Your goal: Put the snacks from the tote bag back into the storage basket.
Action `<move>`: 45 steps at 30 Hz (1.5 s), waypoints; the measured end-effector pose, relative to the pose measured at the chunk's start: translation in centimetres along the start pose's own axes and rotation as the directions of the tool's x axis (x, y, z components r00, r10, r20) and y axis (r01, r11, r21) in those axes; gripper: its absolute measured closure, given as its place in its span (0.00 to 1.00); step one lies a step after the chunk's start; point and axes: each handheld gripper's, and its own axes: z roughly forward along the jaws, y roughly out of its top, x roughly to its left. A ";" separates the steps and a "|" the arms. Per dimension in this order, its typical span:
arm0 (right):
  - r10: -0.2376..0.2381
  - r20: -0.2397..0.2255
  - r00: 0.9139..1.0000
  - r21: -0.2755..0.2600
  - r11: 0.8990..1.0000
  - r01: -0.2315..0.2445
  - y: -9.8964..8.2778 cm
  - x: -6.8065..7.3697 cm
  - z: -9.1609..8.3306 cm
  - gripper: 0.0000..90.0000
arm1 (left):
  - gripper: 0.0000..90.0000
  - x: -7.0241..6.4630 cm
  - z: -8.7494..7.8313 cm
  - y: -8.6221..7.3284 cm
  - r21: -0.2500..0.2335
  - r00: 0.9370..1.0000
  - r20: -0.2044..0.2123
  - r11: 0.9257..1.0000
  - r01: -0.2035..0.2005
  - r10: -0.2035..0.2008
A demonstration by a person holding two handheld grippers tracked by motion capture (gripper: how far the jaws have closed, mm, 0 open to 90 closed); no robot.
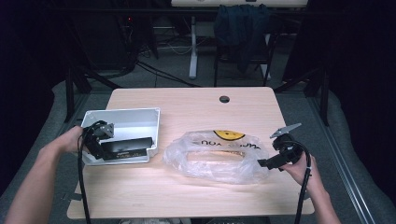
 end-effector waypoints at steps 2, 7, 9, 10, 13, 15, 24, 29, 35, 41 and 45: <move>0.003 0.008 1.000 -0.001 1.000 -0.003 0.0 0.0 0.0 0.06 | 0.13 -0.1 -0.8 -0.3 -0.041 0.999 -0.044 0.999 0.009 -0.011; 0.006 0.011 1.000 -0.008 1.000 -0.005 0.0 0.0 -0.1 0.06 | 0.06 -0.4 -3.3 -1.3 -0.149 0.989 -0.073 0.982 0.118 -0.130; 0.009 0.013 1.000 -0.020 1.000 -0.009 0.0 0.0 -0.2 0.06 | 0.05 -1.0 -4.2 -1.3 -0.184 0.981 -0.065 0.968 0.168 -0.182; 0.010 0.014 1.000 -0.020 1.000 -0.010 0.0 0.0 -0.3 0.06 | 0.03 -1.4 -4.6 -1.3 -0.201 0.978 -0.058 0.962 0.187 -0.203; 0.007 0.014 1.000 -0.018 1.000 -0.007 0.0 -0.1 -0.5 0.06 | 0.01 -2.7 -5.9 -1.1 -0.259 0.964 -0.064 0.937 0.234 -0.258; 0.015 0.026 1.000 -0.026 1.000 -0.015 -0.1 0.0 -0.5 0.06 | 0.02 -3.6 -6.7 -0.9 -0.287 0.951 -0.085 0.921 0.264 -0.299; 0.016 0.029 0.999 -0.030 0.999 -0.015 -0.1 0.1 -0.7 0.06 | 0.02 -9.1 -8.2 1.6 -0.316 0.904 -0.186 0.895 0.316 -0.385; 0.010 0.025 1.000 -0.024 1.000 -0.010 -0.1 0.1 -0.7 0.06 | 0.02 -12.2 -7.7 3.2 -0.323 0.874 -0.196 0.870 0.372 -0.446; 0.017 0.021 1.000 -0.026 1.000 -0.017 -0.2 0.1 -0.6 0.06 | 0.02 -15.6 -6.5 4.4 -0.322 0.848 -0.204 0.852 0.413 -0.489; 0.015 0.033 0.999 -0.031 0.999 -0.014 -0.4 0.0 -0.9 0.06 | 0.03 -17.7 -5.0 4.1 -0.336 0.785 -0.226 0.802 0.493 -0.577; 0.021 0.043 0.999 -0.039 0.999 -0.019 -0.4 0.0 -0.9 0.06 | 0.04 -18.2 -3.8 3.6 -0.358 0.762 -0.204 0.771 0.526 -0.614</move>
